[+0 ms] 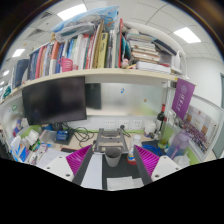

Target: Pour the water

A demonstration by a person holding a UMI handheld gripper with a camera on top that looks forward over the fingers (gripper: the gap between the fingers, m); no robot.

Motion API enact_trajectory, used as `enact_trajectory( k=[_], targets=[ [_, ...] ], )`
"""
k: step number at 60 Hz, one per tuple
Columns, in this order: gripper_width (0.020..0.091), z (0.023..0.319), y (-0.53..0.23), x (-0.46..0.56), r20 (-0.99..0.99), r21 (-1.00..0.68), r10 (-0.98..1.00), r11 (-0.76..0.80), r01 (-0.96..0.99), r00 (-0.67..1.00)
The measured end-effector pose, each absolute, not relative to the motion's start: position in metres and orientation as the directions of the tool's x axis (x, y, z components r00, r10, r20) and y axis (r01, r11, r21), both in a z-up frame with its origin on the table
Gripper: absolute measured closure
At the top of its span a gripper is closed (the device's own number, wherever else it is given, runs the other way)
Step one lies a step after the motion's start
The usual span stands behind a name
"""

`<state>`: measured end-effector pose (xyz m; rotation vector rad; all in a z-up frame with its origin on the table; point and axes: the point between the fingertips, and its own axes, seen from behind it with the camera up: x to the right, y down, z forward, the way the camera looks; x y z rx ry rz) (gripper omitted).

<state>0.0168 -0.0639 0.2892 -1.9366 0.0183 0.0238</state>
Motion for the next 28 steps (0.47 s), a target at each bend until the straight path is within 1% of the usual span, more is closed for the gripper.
enact_trajectory(
  k=[6, 13, 28],
  targets=[
    [0.0256, 0.32, -0.077, -0.012, -0.042, -0.948, 0.034, -0.318, -0.029, 0.999],
    [0.0257, 0.342, -0.09, -0.039, -0.038, -0.957, 0.07, -0.288, -0.017, 0.997],
    [0.026, 0.349, -0.111, -0.067, -0.04, -0.954, 0.1, -0.3, -0.008, 0.994]
  ],
)
